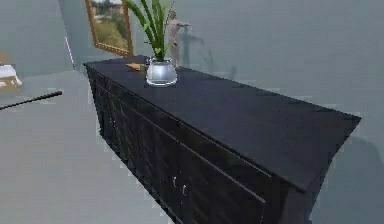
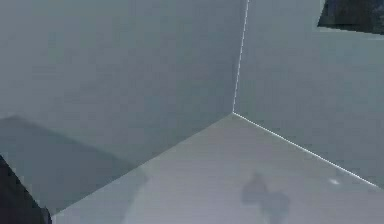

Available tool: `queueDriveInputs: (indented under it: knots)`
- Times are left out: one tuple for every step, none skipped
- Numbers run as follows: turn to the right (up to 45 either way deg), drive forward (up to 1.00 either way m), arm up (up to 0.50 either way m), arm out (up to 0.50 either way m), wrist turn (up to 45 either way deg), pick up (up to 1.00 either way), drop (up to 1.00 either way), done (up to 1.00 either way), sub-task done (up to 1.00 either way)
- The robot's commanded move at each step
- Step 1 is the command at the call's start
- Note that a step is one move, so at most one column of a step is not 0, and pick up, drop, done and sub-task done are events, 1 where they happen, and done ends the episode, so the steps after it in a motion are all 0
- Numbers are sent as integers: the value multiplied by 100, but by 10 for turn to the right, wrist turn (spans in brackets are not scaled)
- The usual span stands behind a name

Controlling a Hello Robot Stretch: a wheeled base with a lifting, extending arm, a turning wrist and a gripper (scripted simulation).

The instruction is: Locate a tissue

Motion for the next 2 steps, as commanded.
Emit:
queueDriveInputs:
  knots:
    - [-300,0,0,0,0,0,0,0,0]
    - [0,90,0,0,0,0,0,0,0]
